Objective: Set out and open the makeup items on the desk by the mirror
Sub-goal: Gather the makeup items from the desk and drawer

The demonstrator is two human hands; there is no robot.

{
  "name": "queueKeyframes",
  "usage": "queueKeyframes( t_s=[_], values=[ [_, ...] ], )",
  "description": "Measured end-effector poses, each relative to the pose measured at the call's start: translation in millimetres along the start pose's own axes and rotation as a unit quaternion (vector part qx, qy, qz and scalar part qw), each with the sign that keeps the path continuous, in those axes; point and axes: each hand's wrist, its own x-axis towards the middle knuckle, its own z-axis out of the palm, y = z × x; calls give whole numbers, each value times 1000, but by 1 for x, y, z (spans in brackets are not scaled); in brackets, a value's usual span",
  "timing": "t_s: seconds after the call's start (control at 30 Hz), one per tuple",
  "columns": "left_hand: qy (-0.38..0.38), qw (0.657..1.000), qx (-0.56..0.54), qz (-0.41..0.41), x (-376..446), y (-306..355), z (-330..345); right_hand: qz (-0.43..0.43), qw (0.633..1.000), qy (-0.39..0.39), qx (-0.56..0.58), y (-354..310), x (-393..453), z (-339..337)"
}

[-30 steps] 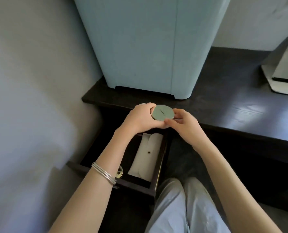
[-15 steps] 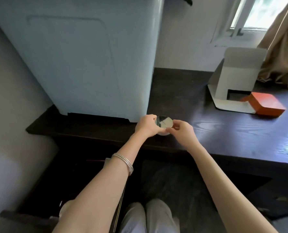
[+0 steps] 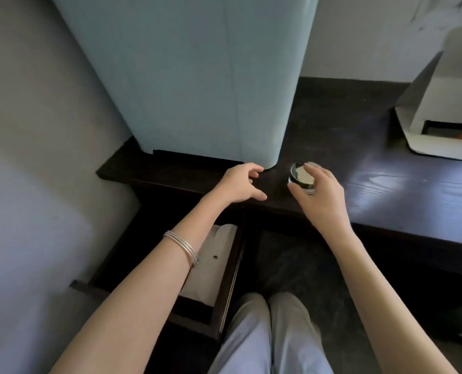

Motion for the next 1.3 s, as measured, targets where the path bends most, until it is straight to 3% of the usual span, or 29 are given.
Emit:
queueKeyframes(
  t_s=[0.07, 0.17, 0.3, 0.57, 0.8, 1.07, 1.3],
  values=[
    [12, 1000, 2, -25, -19, -29, -27, -27, 998, -43, 43, -16, -15, 20],
    [-21, 995, 22, -91, -46, -85, -56, -35, 970, -214, 106, -32, -33, 69],
    [-103, 973, 62, -197, -70, -163, -66, -45, 921, -388, 20, -35, -57, 151],
    [-158, 932, 149, -289, -78, -265, -22, -9, 844, -527, -101, -16, -95, 266],
    [-246, 880, 177, -365, -77, -300, -7, 27, 837, -534, -118, -15, -106, 313],
    [-170, 894, 53, -411, -76, -298, -14, 65, 852, -519, -13, -13, -115, 312],
    [-74, 943, -98, -309, -84, -230, -57, 40, 913, -397, 86, -30, -94, 253]
  ],
)
